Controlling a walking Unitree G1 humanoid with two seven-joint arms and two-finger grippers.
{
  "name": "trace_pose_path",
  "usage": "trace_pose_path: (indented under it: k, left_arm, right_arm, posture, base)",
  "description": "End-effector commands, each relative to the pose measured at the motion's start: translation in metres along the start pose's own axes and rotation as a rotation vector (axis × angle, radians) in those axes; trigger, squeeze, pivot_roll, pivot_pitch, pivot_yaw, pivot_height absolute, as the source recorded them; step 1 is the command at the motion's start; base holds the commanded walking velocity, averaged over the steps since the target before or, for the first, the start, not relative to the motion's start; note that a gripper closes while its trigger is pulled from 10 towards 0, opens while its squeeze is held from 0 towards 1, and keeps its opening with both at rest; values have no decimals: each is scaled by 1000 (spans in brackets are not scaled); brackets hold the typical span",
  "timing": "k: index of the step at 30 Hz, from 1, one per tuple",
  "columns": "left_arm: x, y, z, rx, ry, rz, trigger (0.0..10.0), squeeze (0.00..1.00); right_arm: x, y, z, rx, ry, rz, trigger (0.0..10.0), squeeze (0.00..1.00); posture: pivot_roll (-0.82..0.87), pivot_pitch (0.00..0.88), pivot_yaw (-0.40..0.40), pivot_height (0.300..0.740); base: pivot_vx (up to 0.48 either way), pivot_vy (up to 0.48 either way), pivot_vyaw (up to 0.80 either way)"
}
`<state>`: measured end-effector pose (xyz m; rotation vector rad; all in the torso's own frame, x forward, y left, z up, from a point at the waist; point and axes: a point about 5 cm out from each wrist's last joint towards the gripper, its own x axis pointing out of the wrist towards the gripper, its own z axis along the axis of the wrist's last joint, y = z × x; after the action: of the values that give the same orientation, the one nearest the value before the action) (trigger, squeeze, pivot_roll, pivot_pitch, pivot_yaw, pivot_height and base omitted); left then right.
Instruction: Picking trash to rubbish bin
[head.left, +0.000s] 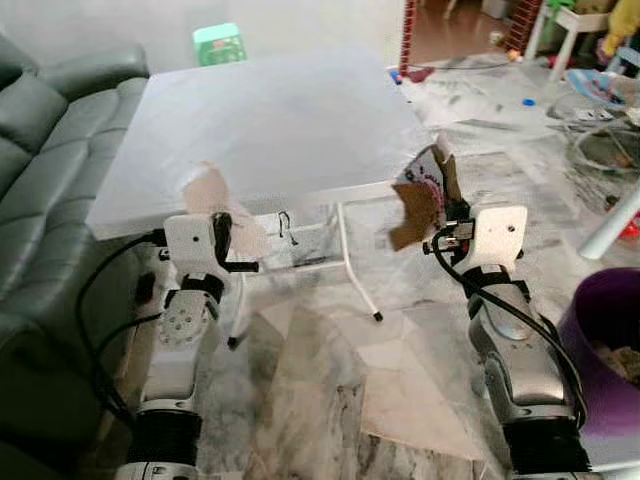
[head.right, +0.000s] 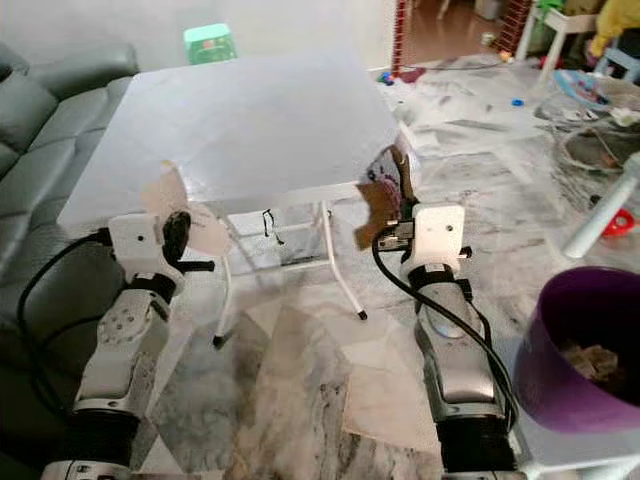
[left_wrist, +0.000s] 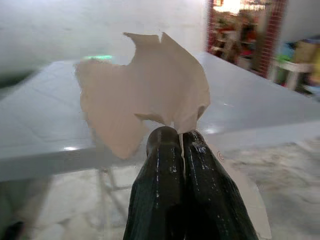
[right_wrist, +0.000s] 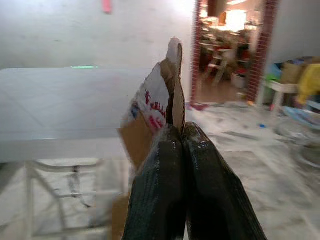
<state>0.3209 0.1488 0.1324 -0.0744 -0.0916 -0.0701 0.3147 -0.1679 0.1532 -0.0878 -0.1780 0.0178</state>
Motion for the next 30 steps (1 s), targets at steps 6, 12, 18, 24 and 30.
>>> trace_pose_path:
  k: [6, 12, 18, 24, 30]
  left_arm:
    - [1, 2, 0, 11, 6, -2, 10000, 0]
    - [1, 2, 0, 14, 6, 1, 10000, 0]
    - [2, 1, -1, 15, 8, 4, 10000, 0]
    - [3, 0, 2, 35, -14, -7, 10000, 0]
    - [4, 1, 4, 32, -16, -11, 10000, 0]
  right_arm:
    - [2, 1, 2, 13, -3, -1, 0, 0]
    - [2, 0, 1, 12, 0, 0, 0, 0]
    - [2, -1, 2, 9, -1, -3, 0, 0]
    - [2, -2, 2, 8, 0, -6, 0, 0]
    - [2, -2, 2, 9, -1, -9, 0, 0]
  posture:
    - [-89, 47, 95, 740]
    - [-91, 47, 93, 740]
    - [-92, 48, 93, 740]
    - [-96, 48, 93, 740]
    - [-94, 52, 93, 740]
  base:
    - [0, 378, -355]
    - [0, 378, -800]
    - [0, 322, -800]
    - [0, 0, -800]
    - [0, 0, -775]
